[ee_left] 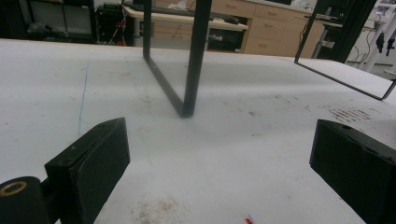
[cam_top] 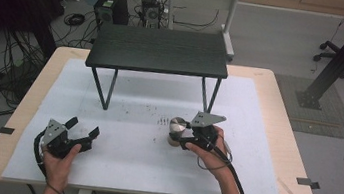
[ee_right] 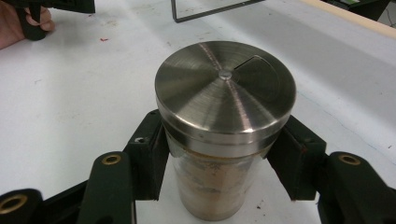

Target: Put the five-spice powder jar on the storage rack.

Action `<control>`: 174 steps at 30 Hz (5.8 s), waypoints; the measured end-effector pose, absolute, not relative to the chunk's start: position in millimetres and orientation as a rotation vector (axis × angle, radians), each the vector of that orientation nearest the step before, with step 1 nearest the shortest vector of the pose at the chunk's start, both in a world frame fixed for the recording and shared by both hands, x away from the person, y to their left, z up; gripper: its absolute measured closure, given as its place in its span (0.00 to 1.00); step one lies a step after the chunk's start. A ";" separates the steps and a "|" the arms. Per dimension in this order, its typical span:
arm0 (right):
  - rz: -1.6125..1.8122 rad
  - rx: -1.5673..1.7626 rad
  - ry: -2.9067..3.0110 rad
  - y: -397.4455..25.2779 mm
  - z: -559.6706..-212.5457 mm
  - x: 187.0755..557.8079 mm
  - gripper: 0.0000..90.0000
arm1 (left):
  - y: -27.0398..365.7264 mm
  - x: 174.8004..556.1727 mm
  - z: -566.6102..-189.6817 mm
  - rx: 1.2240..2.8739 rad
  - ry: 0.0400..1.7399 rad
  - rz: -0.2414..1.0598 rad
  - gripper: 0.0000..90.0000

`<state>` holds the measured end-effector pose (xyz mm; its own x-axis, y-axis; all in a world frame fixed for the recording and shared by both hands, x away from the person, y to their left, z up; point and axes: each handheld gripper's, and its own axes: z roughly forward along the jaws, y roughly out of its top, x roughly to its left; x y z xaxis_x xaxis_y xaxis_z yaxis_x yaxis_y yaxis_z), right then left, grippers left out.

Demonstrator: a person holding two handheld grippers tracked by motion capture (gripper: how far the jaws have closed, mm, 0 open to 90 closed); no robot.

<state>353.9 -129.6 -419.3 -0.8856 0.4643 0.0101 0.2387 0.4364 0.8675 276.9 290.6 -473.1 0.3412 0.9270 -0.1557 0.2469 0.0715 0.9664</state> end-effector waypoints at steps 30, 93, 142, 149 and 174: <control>1.428 0.605 2.460 -129.6 -419.5 354.0 0.48 | 290.7 277.0 -473.1 1.436 1.145 0.731 0.06; 1.440 0.597 2.450 -130.1 -421.0 353.7 0.48 | 290.5 277.1 -473.0 1.441 1.148 0.732 0.06; 1.433 0.593 2.462 -129.9 -419.3 354.6 0.48 | 290.3 277.3 -473.0 1.442 1.150 0.734 0.06; 1.438 0.593 2.467 -129.5 -418.9 355.2 0.48 | 290.4 277.2 -472.9 1.442 1.150 0.733 0.06; 1.434 0.547 2.473 -131.6 -387.1 351.3 0.48 | 290.6 276.9 -473.0 1.437 1.148 0.732 0.06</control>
